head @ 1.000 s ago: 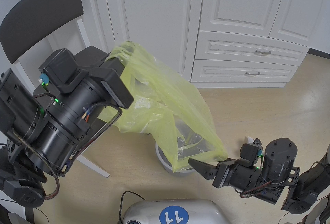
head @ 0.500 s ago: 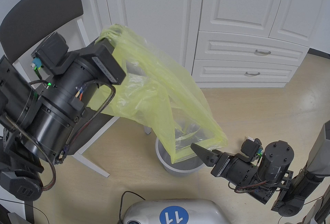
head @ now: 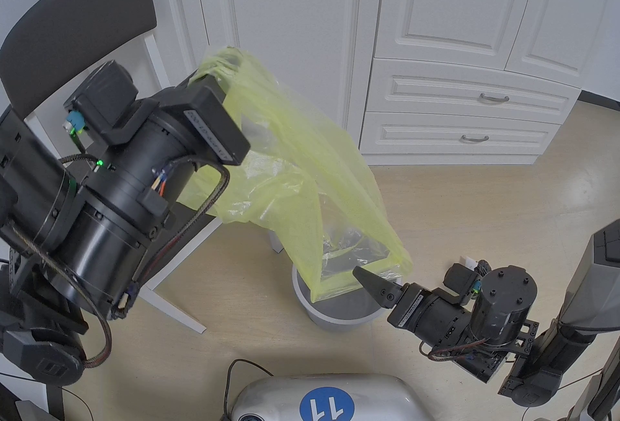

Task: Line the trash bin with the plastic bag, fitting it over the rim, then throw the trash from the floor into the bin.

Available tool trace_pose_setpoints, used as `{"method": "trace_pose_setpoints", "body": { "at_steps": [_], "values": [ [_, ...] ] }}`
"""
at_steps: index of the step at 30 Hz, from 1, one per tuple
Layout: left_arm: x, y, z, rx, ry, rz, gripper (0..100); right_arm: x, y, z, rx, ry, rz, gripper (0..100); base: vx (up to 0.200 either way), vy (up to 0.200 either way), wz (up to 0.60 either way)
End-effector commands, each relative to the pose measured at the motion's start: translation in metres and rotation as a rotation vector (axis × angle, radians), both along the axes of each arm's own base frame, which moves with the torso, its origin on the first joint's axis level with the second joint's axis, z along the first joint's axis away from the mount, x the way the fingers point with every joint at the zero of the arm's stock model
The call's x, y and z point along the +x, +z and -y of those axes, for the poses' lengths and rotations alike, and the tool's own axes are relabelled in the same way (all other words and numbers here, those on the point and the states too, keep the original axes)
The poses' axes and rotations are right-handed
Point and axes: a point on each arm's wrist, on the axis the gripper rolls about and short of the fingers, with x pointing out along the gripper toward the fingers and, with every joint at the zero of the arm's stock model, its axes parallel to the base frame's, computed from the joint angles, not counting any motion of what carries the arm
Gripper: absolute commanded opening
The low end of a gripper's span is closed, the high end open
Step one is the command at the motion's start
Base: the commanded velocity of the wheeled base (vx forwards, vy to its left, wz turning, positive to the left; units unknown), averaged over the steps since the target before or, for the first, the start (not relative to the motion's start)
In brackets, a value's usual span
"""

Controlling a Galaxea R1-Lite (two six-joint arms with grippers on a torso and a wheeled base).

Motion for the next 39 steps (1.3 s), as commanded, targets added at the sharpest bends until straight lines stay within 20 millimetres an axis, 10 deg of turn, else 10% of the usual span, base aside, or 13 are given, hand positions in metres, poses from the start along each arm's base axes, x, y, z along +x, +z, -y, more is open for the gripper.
{"method": "trace_pose_setpoints", "body": {
  "at_steps": [1,14,15,39],
  "values": [
    [-0.003,-0.002,0.004,0.006,-0.018,-0.004,0,0.0,0.009,-0.001,0.033,0.001,0.032,100,0.0,0.0,0.0],
    [-0.005,-0.008,0.008,0.027,-0.032,-0.019,0,0.011,0.005,-0.005,0.034,-0.039,0.038,100,0.0,0.0,0.0],
    [-0.005,-0.008,0.008,0.03,-0.031,-0.019,0,0.012,0.002,-0.006,0.023,-0.052,0.033,0,0.0,0.0,0.0],
    [0.004,-0.04,0.011,0.127,-0.02,-0.096,0,0.01,0.026,0.033,-0.152,-0.128,0.194,0,0.0,0.0,0.0]
  ]
}}
